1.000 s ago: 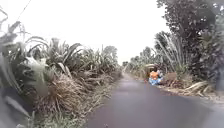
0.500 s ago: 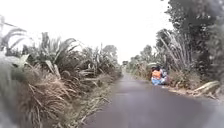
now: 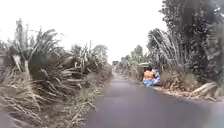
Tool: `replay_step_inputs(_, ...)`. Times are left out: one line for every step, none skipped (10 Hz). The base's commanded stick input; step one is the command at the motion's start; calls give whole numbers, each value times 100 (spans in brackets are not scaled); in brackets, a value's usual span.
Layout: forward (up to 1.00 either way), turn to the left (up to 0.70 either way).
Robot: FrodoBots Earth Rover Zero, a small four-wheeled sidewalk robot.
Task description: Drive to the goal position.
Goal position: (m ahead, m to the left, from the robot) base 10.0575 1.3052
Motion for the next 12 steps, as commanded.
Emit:
replay_step_inputs(70, 0)
replay_step_inputs(70, 0)
replay_step_inputs(70, 0)
replay_step_inputs(70, -9)
replay_step_inputs(70, -29)
replay_step_inputs(70, -35)
replay_step_inputs(70, 0)
replay_step_inputs(70, 0)
replay_step_inputs(70, 0)
replay_step_inputs(70, 0)
replay_step_inputs(70, 0)
replay_step_inputs(70, 0)
